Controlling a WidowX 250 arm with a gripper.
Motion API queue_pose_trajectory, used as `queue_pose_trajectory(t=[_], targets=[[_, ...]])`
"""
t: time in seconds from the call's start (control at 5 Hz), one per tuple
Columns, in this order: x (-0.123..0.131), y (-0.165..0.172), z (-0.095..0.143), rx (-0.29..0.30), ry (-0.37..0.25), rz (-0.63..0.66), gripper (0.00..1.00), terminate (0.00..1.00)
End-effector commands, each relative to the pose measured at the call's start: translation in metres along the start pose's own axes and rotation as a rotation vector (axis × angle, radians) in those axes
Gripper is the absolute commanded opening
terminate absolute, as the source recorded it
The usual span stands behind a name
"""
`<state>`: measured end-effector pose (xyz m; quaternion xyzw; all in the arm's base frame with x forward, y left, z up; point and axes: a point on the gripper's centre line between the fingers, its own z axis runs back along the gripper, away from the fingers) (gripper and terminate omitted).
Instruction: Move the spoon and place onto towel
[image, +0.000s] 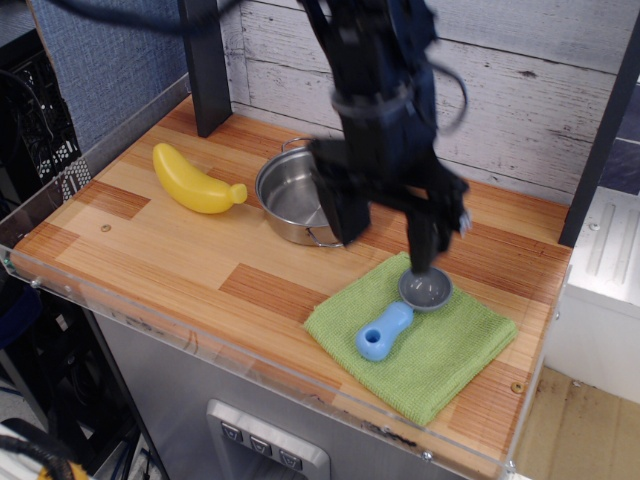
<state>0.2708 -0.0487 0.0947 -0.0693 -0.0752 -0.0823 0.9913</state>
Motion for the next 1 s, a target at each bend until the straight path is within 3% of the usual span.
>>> queue_pose_trajectory(t=[0.0, 0.2, 0.4, 0.6, 0.8], targets=[[-0.007, 0.057, 0.061, 0.053, -0.042, 0.113, 1.00, 0.00], [-0.013, 0.072, 0.083, 0.090, -0.034, 0.111, 1.00, 0.00], [-0.003, 0.073, 0.088, 0.125, -0.009, -0.008, 1.00, 0.00], [-0.003, 0.073, 0.088, 0.125, -0.009, -0.008, 1.00, 0.00], [-0.003, 0.073, 0.088, 0.125, -0.009, -0.008, 1.00, 1.00]])
